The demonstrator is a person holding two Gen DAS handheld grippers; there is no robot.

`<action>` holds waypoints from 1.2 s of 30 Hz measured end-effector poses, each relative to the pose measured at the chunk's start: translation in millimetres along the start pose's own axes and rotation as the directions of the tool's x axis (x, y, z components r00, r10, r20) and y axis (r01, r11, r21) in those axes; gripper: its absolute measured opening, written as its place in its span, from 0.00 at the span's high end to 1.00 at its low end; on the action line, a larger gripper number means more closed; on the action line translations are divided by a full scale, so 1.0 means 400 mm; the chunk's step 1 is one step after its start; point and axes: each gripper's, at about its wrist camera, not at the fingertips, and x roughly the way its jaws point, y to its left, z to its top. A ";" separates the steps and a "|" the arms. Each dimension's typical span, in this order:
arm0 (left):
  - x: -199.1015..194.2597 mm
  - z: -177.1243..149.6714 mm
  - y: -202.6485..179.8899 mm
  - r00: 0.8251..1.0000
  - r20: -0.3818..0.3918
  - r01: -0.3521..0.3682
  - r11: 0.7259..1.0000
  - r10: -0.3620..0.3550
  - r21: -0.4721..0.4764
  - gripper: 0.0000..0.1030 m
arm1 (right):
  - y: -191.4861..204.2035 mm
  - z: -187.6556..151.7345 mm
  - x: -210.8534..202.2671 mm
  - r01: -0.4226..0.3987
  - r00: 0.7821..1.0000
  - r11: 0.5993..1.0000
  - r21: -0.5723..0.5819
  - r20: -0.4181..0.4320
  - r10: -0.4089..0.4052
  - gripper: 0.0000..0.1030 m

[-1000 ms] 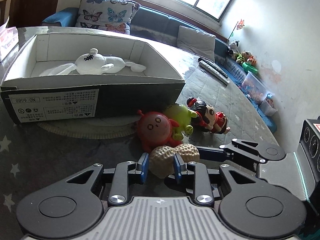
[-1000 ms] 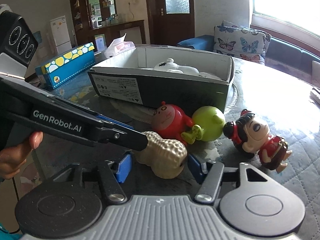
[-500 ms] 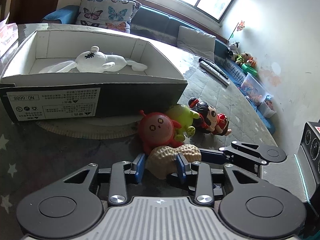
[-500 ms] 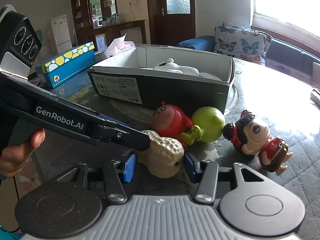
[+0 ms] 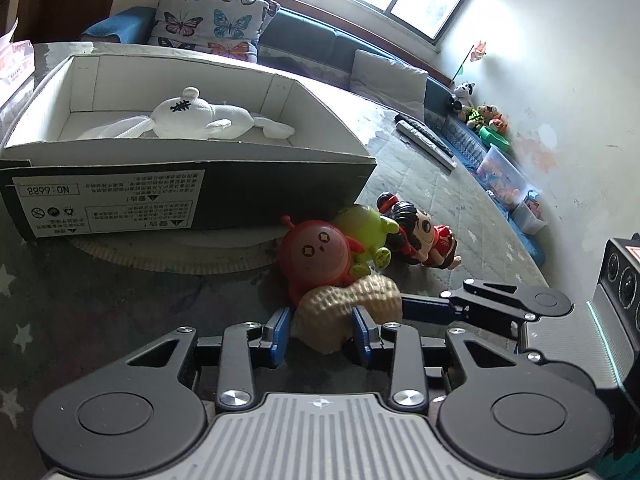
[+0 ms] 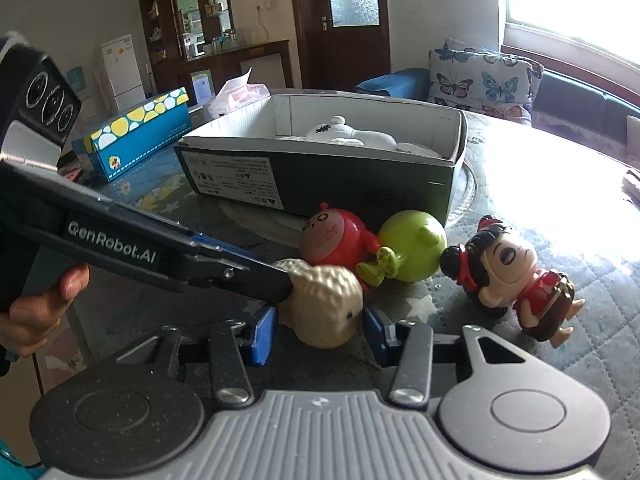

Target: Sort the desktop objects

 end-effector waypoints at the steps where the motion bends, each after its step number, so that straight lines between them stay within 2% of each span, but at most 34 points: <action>1: 0.000 0.001 0.003 1.000 -0.003 0.003 1.000 -0.003 -0.006 0.65 | 0.000 0.001 0.001 0.000 1.000 1.000 -0.002 -0.001 0.000 0.54; 9: -0.003 0.014 0.010 1.000 -0.013 -0.002 1.000 0.002 -0.009 0.65 | 0.007 0.010 0.007 -0.004 1.000 1.000 -0.022 0.004 0.004 0.53; 18: 0.007 0.017 0.023 0.999 -0.021 0.044 0.999 -0.045 -0.029 0.65 | 0.000 0.009 -0.002 -0.004 1.000 1.000 -0.007 0.014 0.004 0.53; 24: 0.004 0.015 0.021 0.999 -0.013 0.046 0.999 -0.046 -0.008 0.67 | -0.009 0.005 -0.010 -0.003 1.000 1.000 0.012 0.014 0.003 0.60; 31: -0.002 0.004 0.003 0.999 0.006 0.031 0.999 -0.031 0.042 0.71 | -0.011 0.001 -0.020 0.001 1.000 1.000 0.023 0.016 -0.001 0.62; 36: -0.001 0.000 0.001 1.000 0.002 0.022 0.999 -0.022 0.034 0.69 | -0.013 -0.001 -0.024 0.000 1.000 1.000 0.030 0.019 -0.001 0.63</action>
